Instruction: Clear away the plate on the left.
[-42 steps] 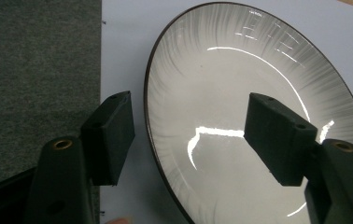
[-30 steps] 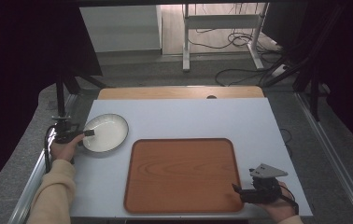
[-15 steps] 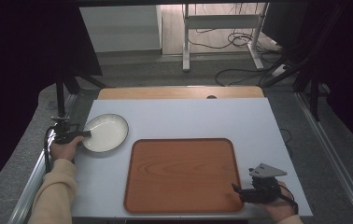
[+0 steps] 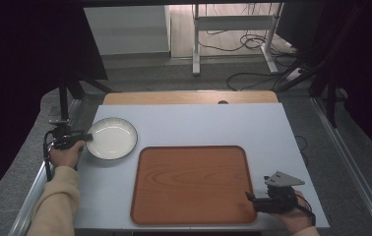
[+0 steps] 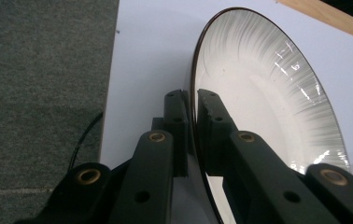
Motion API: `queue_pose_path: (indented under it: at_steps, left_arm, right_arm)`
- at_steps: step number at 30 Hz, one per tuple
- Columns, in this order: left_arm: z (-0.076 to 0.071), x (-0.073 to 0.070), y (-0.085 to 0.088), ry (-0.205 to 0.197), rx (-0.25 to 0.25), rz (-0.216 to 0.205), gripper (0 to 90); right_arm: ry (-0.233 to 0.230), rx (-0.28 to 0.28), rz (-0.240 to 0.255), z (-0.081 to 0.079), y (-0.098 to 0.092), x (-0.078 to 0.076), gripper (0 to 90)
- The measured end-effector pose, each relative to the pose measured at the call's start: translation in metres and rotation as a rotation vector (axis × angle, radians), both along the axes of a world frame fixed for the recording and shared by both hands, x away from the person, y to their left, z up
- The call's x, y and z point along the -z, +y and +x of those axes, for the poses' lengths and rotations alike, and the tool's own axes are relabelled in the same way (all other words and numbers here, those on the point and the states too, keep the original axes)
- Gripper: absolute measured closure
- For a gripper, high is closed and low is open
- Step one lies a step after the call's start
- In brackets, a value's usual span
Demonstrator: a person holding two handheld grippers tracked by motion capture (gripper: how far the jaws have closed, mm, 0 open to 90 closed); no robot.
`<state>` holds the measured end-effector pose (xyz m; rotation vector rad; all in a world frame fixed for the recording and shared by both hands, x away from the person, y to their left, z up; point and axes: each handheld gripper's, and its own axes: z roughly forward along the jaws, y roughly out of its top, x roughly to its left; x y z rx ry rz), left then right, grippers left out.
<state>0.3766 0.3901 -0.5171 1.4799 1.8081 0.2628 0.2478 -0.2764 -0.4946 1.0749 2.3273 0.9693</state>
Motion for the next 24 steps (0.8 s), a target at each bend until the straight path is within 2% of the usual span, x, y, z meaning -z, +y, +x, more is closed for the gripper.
queue_pose_path:
  at_steps: [5,10,20,24]
  left_arm:
    - [-0.002,-0.005,-0.005,-0.02,-0.014,0.013,84.4]
    - [-0.002,-0.01,-0.009,-0.036,-0.024,0.018,84.8]
    - [-0.004,-0.015,-0.014,-0.064,-0.036,0.03,84.5]
    - [-0.006,-0.02,-0.016,-0.086,-0.043,0.042,83.9]
  right_arm:
    - [-0.008,0.004,0.002,0.0,-0.001,-0.001,14.3]
    - [-0.049,-0.005,0.009,-0.002,0.001,-0.005,14.7]
    - [-0.05,0.006,0.012,-0.001,-0.001,-0.004,14.7]
    - [-0.049,0.005,0.011,-0.001,-0.001,-0.004,14.7]
